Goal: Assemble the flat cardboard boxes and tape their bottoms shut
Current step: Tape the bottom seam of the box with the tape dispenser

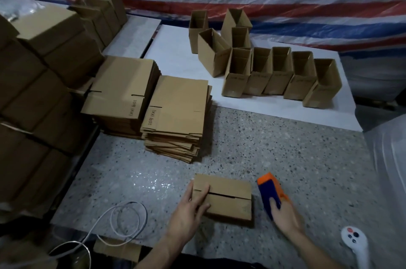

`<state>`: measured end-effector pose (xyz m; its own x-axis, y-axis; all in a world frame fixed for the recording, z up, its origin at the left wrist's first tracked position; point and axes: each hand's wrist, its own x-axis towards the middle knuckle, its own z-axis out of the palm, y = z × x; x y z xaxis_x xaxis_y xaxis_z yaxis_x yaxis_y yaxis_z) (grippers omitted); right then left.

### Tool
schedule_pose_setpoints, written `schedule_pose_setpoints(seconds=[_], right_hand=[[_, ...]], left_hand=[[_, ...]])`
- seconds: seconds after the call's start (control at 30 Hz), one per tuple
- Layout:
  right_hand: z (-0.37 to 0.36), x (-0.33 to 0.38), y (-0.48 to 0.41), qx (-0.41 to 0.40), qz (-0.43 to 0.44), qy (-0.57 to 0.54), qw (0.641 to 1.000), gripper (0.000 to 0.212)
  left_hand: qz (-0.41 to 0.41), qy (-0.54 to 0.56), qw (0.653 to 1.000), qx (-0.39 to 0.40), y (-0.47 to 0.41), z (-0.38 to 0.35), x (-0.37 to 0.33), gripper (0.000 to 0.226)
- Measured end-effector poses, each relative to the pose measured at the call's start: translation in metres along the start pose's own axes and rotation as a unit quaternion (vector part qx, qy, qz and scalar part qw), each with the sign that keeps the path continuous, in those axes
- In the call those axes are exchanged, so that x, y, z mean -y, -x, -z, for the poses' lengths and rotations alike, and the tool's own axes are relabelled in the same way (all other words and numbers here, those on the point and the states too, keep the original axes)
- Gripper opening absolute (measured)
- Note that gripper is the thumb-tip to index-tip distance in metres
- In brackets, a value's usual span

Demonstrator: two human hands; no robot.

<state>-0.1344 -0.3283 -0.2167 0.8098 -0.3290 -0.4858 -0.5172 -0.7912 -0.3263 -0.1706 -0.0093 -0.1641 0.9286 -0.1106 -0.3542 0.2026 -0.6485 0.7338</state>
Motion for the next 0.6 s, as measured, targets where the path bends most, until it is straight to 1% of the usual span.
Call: schedule_pose_setpoints(seconds=[0.07,0.13,0.2,0.23,0.3,0.37,0.4,0.47,0.53,0.57,0.6], right_hand=[[0.023,0.013,0.006,-0.004,0.043,-0.044,0.998,0.028],[0.048,0.032,0.014,-0.030,0.109,-0.080,0.990,0.021],[0.073,0.054,0.025,-0.052,0.167,-0.132,0.976,0.028],[0.084,0.066,0.032,-0.055,0.188,-0.167,0.966,0.036],[0.101,0.091,0.042,-0.029,0.218,-0.225,0.949,0.055],[0.104,0.113,0.050,0.039,0.252,-0.235,0.938,0.065],[0.101,0.123,0.053,0.077,0.271,-0.224,0.933,0.065],[0.090,0.140,0.056,0.142,0.296,-0.186,0.926,0.060],[0.079,0.150,0.054,0.180,0.304,-0.135,0.926,0.055],[0.076,0.153,0.053,0.191,0.306,-0.112,0.926,0.054],[0.075,0.155,0.051,0.198,0.308,-0.095,0.925,0.052]], left_hand=[[0.000,-0.062,0.998,0.003,0.000,-0.002,0.001,0.049],[-0.003,-0.130,0.992,0.000,0.001,-0.003,0.004,0.052],[-0.016,-0.202,0.979,-0.009,0.002,-0.004,0.005,0.055],[-0.023,-0.232,0.972,-0.010,0.003,-0.005,0.005,0.056],[-0.024,-0.251,0.968,-0.010,0.005,-0.008,0.005,0.057],[-0.014,-0.225,0.974,-0.009,0.006,-0.011,0.007,0.057],[-0.014,-0.203,0.979,-0.015,0.006,-0.013,0.009,0.055],[-0.018,-0.150,0.988,-0.019,0.007,-0.014,0.014,0.054],[-0.034,-0.061,0.997,-0.026,0.005,-0.014,0.019,0.047],[-0.037,0.004,0.999,-0.036,0.002,-0.015,0.020,0.039],[-0.022,0.093,0.994,-0.045,-0.001,-0.014,0.017,0.032]])
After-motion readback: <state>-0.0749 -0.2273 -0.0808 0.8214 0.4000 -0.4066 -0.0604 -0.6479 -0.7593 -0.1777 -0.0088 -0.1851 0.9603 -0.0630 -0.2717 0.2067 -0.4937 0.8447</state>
